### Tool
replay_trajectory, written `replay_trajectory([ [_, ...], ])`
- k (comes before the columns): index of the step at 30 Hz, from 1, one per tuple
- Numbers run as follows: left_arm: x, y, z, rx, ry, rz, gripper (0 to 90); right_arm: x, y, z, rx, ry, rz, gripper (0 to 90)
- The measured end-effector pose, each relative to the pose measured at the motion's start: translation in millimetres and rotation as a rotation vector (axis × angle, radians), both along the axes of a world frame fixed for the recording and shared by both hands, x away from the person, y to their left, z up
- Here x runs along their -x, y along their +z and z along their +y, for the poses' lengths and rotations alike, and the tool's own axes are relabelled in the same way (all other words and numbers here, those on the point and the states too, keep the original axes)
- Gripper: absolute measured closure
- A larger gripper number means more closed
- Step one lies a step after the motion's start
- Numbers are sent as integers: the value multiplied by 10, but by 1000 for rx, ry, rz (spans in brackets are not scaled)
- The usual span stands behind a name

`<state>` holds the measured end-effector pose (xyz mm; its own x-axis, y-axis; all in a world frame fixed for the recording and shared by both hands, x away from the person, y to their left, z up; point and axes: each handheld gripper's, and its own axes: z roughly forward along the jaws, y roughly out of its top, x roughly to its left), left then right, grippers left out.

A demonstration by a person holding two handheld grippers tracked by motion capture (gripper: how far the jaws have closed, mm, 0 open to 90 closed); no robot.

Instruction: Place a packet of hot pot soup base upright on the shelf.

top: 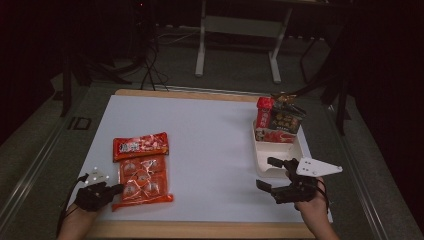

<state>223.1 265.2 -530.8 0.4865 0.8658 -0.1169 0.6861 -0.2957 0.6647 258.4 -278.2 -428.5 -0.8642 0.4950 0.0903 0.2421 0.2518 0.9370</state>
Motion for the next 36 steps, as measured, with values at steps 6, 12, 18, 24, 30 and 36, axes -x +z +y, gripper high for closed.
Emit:
replay_trajectory([
  [6, -41, 1, -100, 22, -17, 7, 900, 14, -6, 9, -1, 10, 4, 148],
  [12, -118, 28, -80, 0, 15, -24, 900, 9, -15, -13, -4, 6, 12, 148],
  [18, -331, 31, -17, -33, 86, -31, 900, 21, -12, -20, -4, 6, 6, 148],
  [24, -493, -14, 34, -41, 153, -42, 900, 11, -26, -33, -5, 3, 12, 147],
  [30, -546, -19, -19, -42, 164, -51, 900, 7, -38, -31, -2, 5, 13, 147],
  [36, -579, -3, -137, -66, 143, -61, 900, 2, -42, -13, 0, 10, 15, 148],
])
